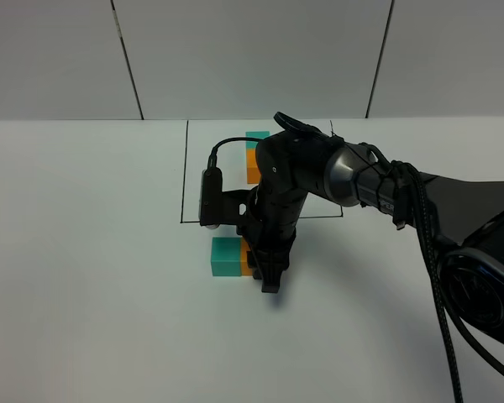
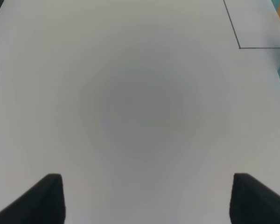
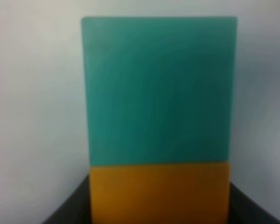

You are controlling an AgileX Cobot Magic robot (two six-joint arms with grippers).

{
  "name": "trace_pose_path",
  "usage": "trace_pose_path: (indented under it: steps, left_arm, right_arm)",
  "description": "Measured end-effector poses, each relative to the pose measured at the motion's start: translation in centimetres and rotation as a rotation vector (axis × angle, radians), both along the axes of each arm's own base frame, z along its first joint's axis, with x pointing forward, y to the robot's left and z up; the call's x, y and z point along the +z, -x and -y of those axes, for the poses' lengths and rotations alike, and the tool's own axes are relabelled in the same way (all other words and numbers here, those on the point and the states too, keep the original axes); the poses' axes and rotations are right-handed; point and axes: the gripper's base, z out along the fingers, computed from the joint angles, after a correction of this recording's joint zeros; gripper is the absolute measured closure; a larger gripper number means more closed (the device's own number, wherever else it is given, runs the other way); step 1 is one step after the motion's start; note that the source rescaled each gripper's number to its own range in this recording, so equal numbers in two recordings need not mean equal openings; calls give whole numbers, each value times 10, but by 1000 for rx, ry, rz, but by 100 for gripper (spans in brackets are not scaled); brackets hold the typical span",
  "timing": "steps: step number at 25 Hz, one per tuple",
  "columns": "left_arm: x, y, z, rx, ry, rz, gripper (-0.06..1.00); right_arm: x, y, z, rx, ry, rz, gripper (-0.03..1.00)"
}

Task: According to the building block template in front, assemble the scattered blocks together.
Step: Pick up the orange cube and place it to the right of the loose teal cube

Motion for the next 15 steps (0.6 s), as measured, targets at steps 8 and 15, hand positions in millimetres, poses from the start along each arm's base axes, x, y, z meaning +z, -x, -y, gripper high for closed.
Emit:
trace_pose_path:
  steps: [8,15]
  left_arm:
    - [0,0,0,0,0,0,32]
    - [0,0,0,0,0,0,32]
  right_arm:
    - [0,0,0,2,0,0,95]
    - [0,0,0,25,3,4,95]
